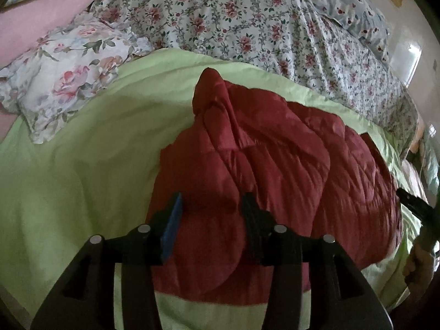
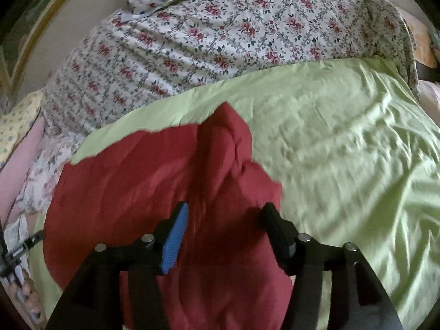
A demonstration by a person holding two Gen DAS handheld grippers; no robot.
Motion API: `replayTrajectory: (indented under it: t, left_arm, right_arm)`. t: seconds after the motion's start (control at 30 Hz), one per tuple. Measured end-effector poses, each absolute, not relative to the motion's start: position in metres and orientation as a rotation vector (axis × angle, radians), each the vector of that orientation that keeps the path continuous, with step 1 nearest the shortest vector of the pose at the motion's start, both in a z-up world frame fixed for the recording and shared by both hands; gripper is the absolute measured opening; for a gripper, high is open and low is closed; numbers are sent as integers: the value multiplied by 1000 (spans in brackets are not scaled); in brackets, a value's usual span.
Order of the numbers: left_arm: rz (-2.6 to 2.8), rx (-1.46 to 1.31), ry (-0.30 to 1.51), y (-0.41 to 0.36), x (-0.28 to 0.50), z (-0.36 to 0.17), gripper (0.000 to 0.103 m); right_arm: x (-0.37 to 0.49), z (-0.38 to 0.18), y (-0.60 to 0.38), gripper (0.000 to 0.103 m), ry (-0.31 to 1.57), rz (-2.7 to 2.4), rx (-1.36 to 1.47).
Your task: Fold large clothes
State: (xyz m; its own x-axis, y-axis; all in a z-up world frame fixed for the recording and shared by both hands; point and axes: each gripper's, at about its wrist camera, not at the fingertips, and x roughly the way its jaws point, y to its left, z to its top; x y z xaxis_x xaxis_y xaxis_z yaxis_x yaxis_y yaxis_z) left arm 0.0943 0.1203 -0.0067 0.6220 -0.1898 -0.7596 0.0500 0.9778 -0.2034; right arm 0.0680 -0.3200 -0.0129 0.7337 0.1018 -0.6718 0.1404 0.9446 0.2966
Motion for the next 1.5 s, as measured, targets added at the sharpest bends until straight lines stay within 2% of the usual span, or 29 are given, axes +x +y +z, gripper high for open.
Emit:
replayTrajectory:
  t: [0.17, 0.43, 0.57, 0.7, 0.9, 1.1, 1.17, 1.5]
  left_arm:
    - [-154, -162, 884, 116, 78, -3, 49]
    - [-178, -119, 891, 98, 58, -3, 50]
    - [-201, -100, 906, 84, 51, -7, 53]
    - [-233, -73, 919, 69, 44, -8, 55]
    - [-246, -38, 925, 51, 40, -8, 57]
    - [-243, -1, 929, 38, 38, -6, 68]
    - [-243, 12, 929, 34, 37, -5, 71]
    - [-205, 69, 932, 18, 45, -1, 78]
  right_arm:
    - [25, -17, -305, 60, 762, -25, 283]
    - [-10, -16, -279, 60, 750, -10, 221]
    - [-10, -18, -261, 61, 759, 24, 193]
    - [-8, -18, -237, 67, 758, 65, 144]
    - [-5, -19, -214, 67, 765, 116, 113]
    - [4, -23, -199, 69, 780, 146, 93]
    - [8, -23, -194, 75, 779, 151, 77]
    - [45, -40, -194, 79, 759, 93, -16]
